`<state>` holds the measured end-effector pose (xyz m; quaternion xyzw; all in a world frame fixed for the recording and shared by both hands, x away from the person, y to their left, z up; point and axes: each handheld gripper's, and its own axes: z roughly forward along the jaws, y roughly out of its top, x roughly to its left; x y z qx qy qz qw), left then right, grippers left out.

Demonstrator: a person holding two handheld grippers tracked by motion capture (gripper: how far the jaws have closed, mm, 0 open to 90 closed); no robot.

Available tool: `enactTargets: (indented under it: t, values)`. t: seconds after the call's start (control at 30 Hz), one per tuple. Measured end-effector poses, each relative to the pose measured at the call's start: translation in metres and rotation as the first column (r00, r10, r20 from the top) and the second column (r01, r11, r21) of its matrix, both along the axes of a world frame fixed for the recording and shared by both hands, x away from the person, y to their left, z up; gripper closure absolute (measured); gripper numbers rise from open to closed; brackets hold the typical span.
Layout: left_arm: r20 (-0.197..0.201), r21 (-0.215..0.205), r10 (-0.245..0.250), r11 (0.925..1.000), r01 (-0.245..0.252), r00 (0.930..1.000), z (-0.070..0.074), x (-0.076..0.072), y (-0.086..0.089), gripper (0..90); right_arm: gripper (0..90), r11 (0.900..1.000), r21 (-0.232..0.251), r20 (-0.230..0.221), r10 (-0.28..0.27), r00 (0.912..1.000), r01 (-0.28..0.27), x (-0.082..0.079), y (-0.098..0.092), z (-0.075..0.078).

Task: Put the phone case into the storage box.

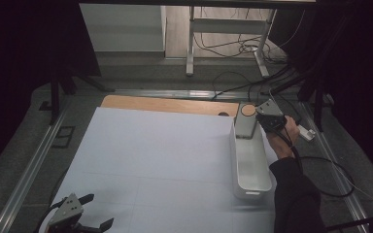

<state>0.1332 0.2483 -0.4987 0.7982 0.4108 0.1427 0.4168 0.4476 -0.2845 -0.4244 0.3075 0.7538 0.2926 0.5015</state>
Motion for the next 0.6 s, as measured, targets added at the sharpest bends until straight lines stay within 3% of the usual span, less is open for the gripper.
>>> enactTargets:
  t: [0.3, 0.6]
  values:
    - [-0.002, -0.004, 0.002, 1.0000, -0.002, 1.0000, 0.000, 0.000, 0.000, 0.0, 59.5, 1.000, 0.015, -0.034, -0.004, 0.9994, 0.004, -0.003, 0.003, 0.001]
    - [-0.001, 0.001, 0.002, 1.0000, -0.002, 1.0000, 0.000, 0.000, 0.000, 0.0, 48.0, 0.998, 0.069, -0.071, -0.002, 0.9975, 0.007, -0.011, -0.001, 0.008]
